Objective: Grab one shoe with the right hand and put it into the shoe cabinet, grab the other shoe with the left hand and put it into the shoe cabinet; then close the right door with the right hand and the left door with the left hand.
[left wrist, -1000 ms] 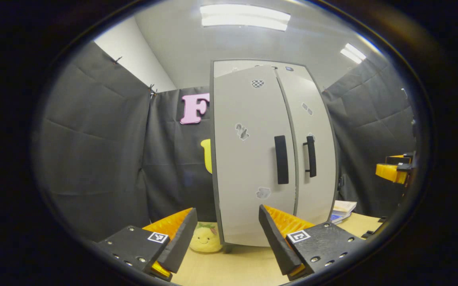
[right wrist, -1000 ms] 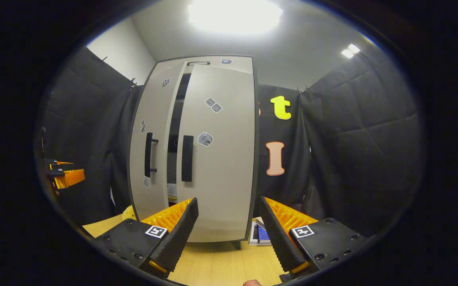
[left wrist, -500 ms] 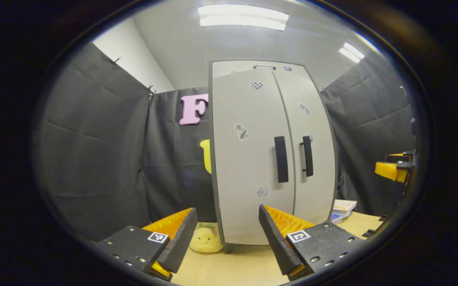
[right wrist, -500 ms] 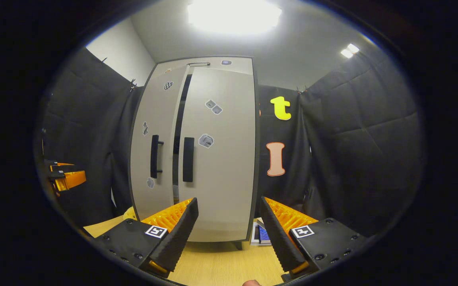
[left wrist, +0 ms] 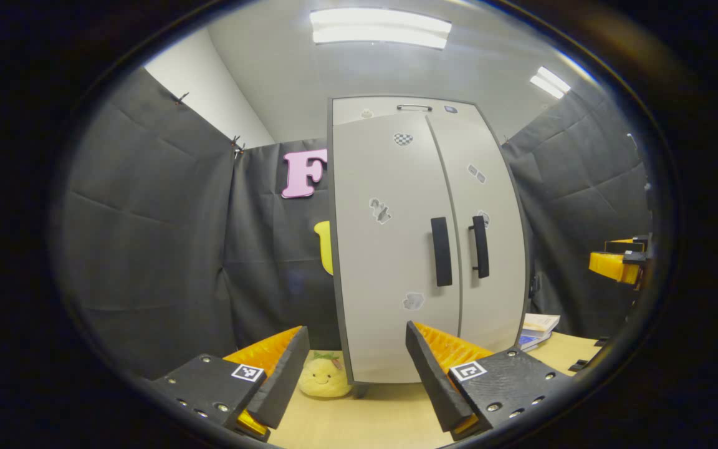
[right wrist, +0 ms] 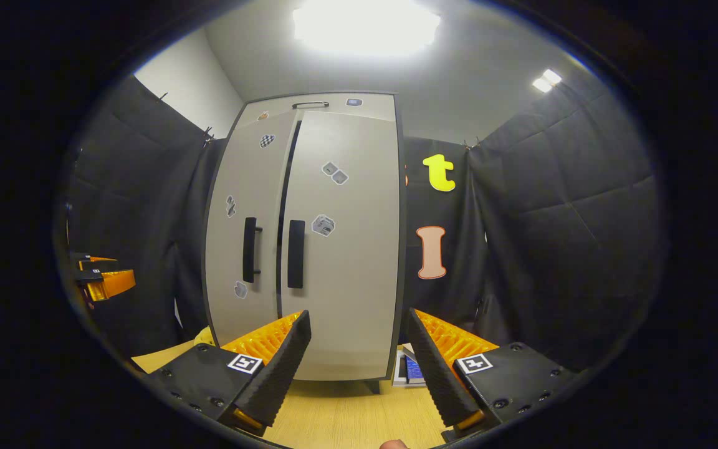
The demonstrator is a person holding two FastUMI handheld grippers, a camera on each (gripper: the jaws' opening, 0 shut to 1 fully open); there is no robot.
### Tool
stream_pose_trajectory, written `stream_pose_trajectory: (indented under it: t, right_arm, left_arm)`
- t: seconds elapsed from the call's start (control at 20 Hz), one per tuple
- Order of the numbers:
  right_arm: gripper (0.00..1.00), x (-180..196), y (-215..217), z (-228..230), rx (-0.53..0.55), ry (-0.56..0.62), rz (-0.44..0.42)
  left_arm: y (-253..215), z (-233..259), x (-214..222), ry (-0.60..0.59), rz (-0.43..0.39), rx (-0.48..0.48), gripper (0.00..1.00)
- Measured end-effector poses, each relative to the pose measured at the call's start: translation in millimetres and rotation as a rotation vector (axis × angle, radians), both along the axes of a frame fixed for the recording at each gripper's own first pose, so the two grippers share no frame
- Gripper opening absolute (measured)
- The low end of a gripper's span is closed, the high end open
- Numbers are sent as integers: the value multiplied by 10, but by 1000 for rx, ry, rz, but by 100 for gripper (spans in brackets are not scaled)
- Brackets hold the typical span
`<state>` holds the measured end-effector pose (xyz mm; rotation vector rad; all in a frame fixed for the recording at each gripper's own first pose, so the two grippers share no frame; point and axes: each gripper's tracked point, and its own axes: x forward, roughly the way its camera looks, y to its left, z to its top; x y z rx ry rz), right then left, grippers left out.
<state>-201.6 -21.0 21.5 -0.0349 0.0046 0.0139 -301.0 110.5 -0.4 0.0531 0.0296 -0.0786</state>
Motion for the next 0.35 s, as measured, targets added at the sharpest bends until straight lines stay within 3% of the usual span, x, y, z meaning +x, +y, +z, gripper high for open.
stream_pose_trajectory:
  t: [0.35]
  right_arm:
    - [98, -56, -5, 10, 2, -7, -5]
  left_arm:
    - [-29, -2, -21, 2, -4, 4, 90]
